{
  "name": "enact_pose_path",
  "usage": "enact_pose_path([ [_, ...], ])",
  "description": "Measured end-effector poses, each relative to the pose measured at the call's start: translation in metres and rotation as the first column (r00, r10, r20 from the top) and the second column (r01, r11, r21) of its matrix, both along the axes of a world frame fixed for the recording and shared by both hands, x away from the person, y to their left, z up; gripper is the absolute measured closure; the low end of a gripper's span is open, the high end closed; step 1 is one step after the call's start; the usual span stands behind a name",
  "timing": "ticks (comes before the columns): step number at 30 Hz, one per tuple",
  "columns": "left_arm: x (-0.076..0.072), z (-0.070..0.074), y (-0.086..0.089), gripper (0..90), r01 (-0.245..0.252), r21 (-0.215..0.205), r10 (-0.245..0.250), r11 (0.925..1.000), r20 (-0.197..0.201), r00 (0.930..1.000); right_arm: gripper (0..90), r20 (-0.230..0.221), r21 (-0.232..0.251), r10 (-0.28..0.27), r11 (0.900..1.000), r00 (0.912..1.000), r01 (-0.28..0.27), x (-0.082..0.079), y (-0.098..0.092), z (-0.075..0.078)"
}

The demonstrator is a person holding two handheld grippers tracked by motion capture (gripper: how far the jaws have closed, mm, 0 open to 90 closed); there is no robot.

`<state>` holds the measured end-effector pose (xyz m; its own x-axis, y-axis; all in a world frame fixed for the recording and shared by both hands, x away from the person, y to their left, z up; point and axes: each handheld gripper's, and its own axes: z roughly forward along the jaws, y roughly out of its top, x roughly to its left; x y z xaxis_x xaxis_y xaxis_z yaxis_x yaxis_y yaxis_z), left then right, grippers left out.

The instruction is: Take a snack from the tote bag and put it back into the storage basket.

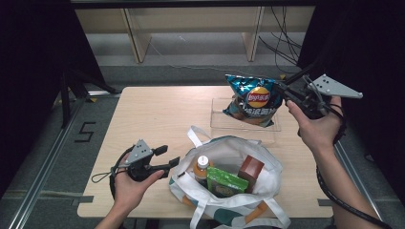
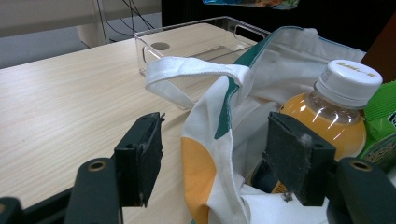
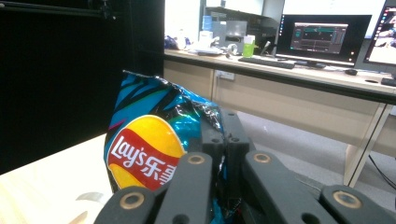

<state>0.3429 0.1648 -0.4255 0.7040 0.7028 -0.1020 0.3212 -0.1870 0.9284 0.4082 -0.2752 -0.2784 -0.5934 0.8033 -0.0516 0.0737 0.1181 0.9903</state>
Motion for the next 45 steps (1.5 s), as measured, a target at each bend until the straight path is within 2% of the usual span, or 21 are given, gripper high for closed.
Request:
enact_pose_path([
  [1, 0.0, 0.0, 0.0, 36.0, -0.001, 0.002, 0.001, 1.0, -0.001, 1.0, 90.0, -0.004, 0.001, 0.01, 1.0, 0.9999, -0.01, 0.001, 0.0, 0.0],
  [2, 0.0, 0.0, 0.0, 36.0, 0.0, 0.0, 0.0, 1.0, 0.0, 1.0, 90.0, 0.012, -0.006, 0.002, 1.0, 0.9999, -0.002, 0.003, 0.0, 0.0],
  [3, 0.0, 0.001, 0.0, 36.0, 0.001, 0.005, -0.001, 1.0, 0.001, 1.0, 90.0, 0.004, -0.005, -0.009, 1.0, 1.0, 0.009, 0.003, 0.0, -0.001],
  [5, 0.0, 0.0, 0.0, 36.0, -0.008, -0.009, 0.008, 0.9999, -0.008, 0.9999, 90.0, 0.013, -0.008, -0.012, 1.0, 0.9998, 0.012, 0.005, 0.0, -0.001],
  [7, 0.0, 0.0, 0.0, 36.1, -0.006, -0.007, 0.006, 1.0, -0.005, 1.0, 90.0, -0.009, -0.003, -0.003, 1.0, 1.0, 0.003, 0.006, 0.001, -0.001],
  [8, 0.0, 0.0, 0.001, 36.1, -0.001, 0.0, 0.001, 1.0, 0.0, 1.0, 90.0, 0.003, -0.009, -0.011, 1.0, 0.9999, 0.011, 0.007, 0.0, -0.002],
  [10, 0.0, 0.001, 0.001, 36.0, 0.0, -0.002, 0.0, 1.0, 0.0, 1.0, 90.0, -0.015, 0.007, -0.016, 1.0, 0.9998, 0.016, 0.007, 0.001, -0.002],
  [14, 0.0, 0.001, 0.001, 36.1, 0.001, 0.001, -0.001, 1.0, -0.001, 1.0, 90.0, -0.004, -0.001, -0.022, 1.0, 0.9997, 0.022, 0.011, 0.001, -0.003],
  [17, 0.0, 0.001, 0.0, 36.1, -0.003, 0.003, 0.003, 1.0, -0.001, 1.0, 90.0, -0.024, 0.008, -0.025, 1.0, 0.9994, 0.025, 0.011, 0.001, -0.003],
  [19, 0.0, 0.001, 0.001, 36.0, -0.001, 0.001, 0.001, 1.0, 0.0, 1.0, 90.0, -0.009, -0.002, -0.016, 1.0, 0.9998, 0.016, 0.014, 0.0, -0.004],
  [20, 0.0, 0.001, 0.001, 36.0, 0.0, -0.003, 0.0, 1.0, -0.001, 1.0, 90.0, -0.02, 0.002, -0.022, 1.0, 0.9996, 0.022, 0.013, 0.001, -0.004],
  [21, 0.0, 0.001, 0.001, 36.1, 0.0, -0.004, 0.0, 1.0, 0.001, 1.0, 90.0, -0.01, 0.002, -0.025, 1.0, 0.9996, 0.025, 0.015, 0.001, -0.005],
  [28, -0.001, 0.001, 0.001, 36.0, -0.003, 0.001, 0.003, 1.0, 0.001, 1.0, 90.0, -0.019, 0.007, -0.032, 0.999, 0.9993, 0.032, 0.018, 0.002, -0.008],
  [31, 0.0, 0.001, 0.001, 36.1, -0.004, -0.001, 0.004, 1.0, 0.002, 1.0, 90.0, -0.013, -0.008, -0.027, 1.0, 0.9995, 0.027, 0.02, 0.001, -0.008],
  [38, 0.0, 0.001, 0.0, 36.1, 0.001, -0.009, -0.001, 1.0, 0.004, 1.0, 90.0, -0.03, 0.008, -0.038, 0.999, 0.9988, 0.038, 0.023, 0.003, -0.009],
  [45, 0.0, 0.001, 0.0, 36.1, 0.001, -0.009, -0.001, 1.0, 0.004, 1.0, 90.0, -0.029, 0.002, -0.034, 0.999, 0.999, 0.034, 0.028, 0.002, -0.01],
])
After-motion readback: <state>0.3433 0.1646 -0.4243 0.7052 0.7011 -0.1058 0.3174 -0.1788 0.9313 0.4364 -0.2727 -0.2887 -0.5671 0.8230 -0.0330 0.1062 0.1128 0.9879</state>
